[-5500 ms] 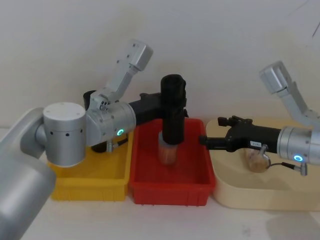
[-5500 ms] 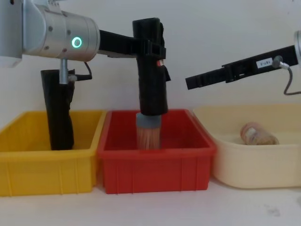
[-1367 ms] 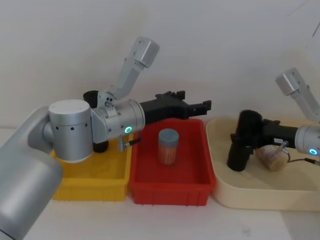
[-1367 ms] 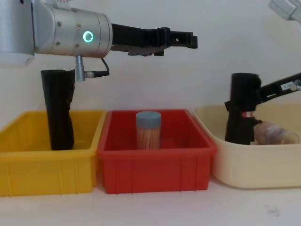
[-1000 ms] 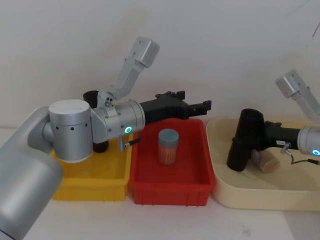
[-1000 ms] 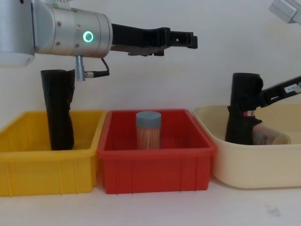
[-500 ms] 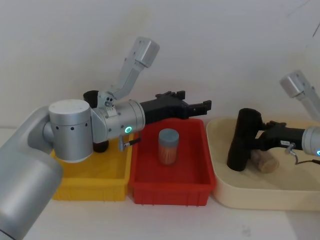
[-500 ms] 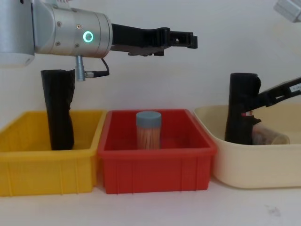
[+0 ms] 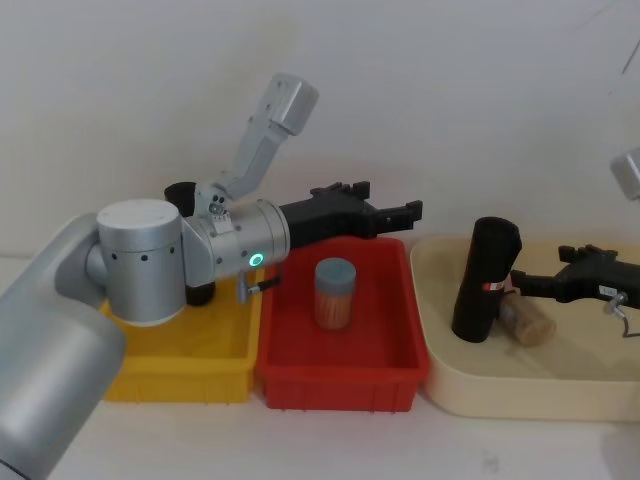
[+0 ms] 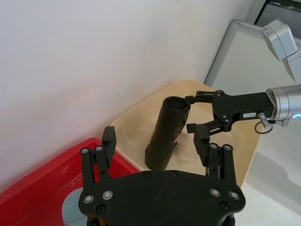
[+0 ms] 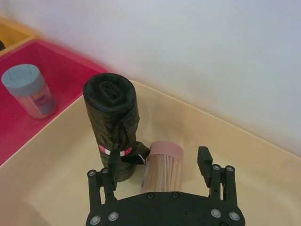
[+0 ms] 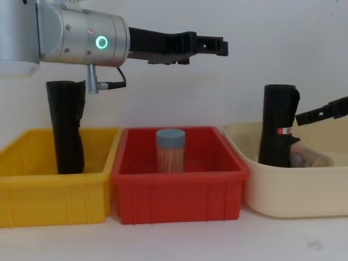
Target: Pick up the garbage bag with the one hand and transfer it to the other hand.
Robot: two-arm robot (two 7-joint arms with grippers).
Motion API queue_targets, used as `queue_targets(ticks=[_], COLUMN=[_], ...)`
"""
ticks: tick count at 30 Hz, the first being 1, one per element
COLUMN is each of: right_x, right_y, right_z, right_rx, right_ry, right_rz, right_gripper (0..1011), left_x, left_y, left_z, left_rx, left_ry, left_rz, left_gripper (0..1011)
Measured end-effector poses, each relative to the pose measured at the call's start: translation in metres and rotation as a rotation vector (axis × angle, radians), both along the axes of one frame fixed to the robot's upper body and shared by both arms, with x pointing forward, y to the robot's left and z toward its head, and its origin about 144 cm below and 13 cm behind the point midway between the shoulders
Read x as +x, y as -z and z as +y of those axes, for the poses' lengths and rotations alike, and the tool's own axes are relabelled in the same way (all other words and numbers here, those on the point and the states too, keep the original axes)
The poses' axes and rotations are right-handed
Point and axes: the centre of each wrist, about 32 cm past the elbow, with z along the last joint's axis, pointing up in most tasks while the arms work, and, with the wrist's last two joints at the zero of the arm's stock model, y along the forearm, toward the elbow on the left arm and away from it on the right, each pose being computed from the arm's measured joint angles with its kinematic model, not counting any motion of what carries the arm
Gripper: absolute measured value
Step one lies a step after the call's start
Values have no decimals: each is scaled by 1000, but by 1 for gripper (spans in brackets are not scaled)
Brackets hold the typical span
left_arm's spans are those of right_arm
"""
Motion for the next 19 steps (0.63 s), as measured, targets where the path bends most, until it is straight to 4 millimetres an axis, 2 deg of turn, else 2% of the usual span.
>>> queue_targets(ticks=[8,19], right_x=[-3,-21], right_y=[5,27], right_z=[4,21], right_rx=[6,28], right_ry=[-3,-2], right_rz=[-9,-60], right_gripper=[999,999], left_x=[-6,-28], left_y=[11,43], left_z=[2,11], left_rx=[17,76], left_ry=[-40,-165], left_rz=[-20,-94], left_gripper=[1002,1001])
